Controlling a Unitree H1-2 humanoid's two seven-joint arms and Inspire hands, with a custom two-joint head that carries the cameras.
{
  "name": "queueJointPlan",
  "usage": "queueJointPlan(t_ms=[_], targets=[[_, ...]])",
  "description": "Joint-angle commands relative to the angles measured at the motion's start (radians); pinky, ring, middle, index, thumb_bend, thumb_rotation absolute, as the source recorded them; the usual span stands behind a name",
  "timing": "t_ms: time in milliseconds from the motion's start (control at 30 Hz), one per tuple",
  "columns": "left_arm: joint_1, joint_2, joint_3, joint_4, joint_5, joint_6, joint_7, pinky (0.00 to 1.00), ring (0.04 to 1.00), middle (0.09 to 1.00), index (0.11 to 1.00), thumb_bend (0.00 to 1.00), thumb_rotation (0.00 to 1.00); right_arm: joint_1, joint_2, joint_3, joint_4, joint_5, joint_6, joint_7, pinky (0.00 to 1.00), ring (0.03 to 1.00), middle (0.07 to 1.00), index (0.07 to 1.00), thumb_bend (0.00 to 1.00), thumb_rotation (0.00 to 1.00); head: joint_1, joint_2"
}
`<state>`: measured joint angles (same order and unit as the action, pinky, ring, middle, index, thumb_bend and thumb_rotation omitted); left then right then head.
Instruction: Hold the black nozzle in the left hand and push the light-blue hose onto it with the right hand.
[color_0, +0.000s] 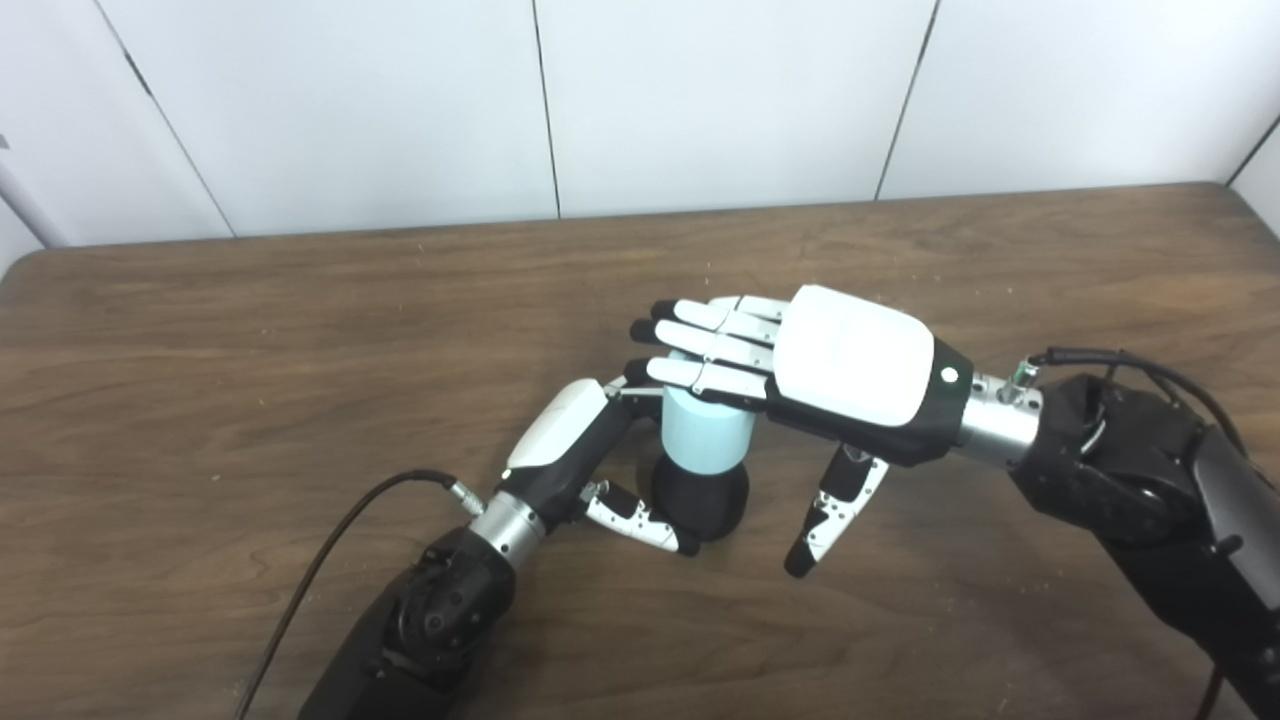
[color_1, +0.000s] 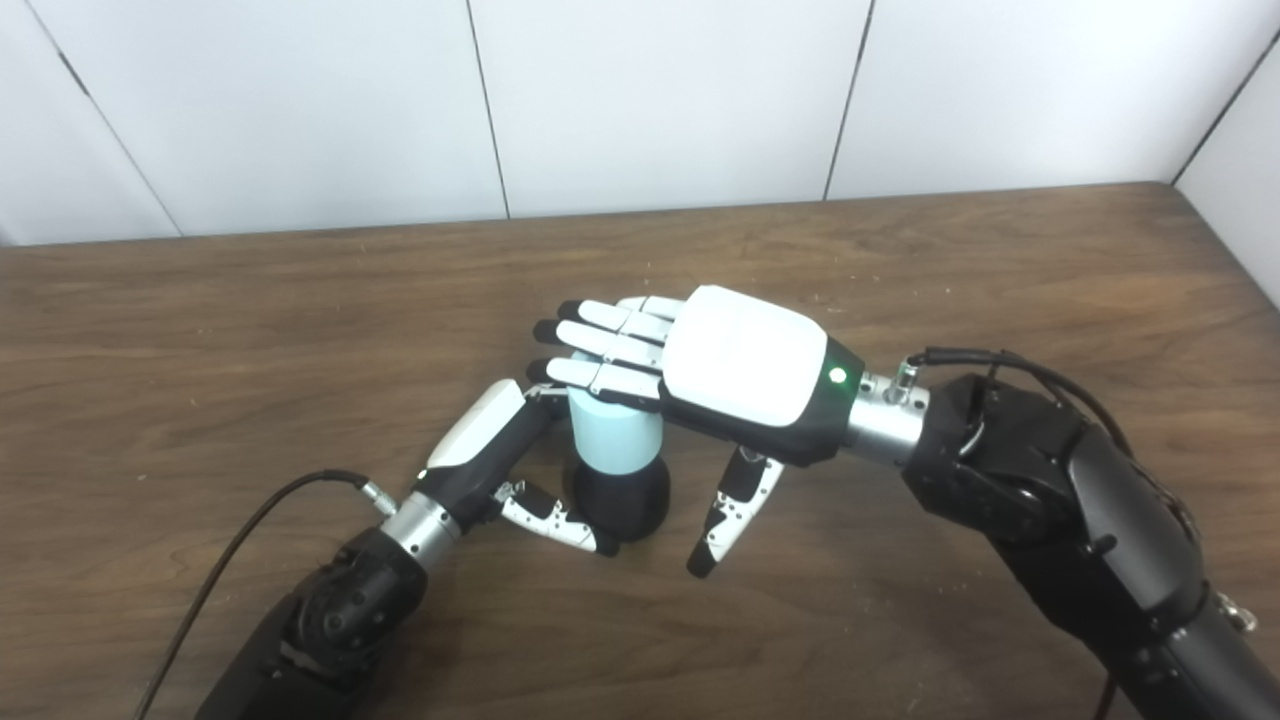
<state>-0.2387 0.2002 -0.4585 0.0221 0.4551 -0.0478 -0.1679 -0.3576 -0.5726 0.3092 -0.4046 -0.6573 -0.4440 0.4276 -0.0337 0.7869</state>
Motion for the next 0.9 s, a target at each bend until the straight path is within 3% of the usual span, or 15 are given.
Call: queueJointPlan(t_ms=[0, 867], targets=[[0.029, 0.022, -0.022, 0.022, 0.015, 0.035, -0.069, 0.95, 0.704, 0.497, 0.482, 0.52, 0.0, 0.013, -0.011, 0.013, 0.013, -0.006, -0.013, 0.024, 0.86, 0.981, 1.0, 0.951, 0.92, 0.49, -0.002, 0.001], [0.031, 0.021, -0.02, 0.019, 0.012, 0.04, -0.073, 0.95, 0.726, 0.497, 0.482, 0.52, 0.0, 0.012, -0.015, 0.019, 0.023, -0.001, 0.002, 0.035, 0.86, 0.98, 1.0, 0.953, 0.92, 0.48, 0.0, 0.005]])
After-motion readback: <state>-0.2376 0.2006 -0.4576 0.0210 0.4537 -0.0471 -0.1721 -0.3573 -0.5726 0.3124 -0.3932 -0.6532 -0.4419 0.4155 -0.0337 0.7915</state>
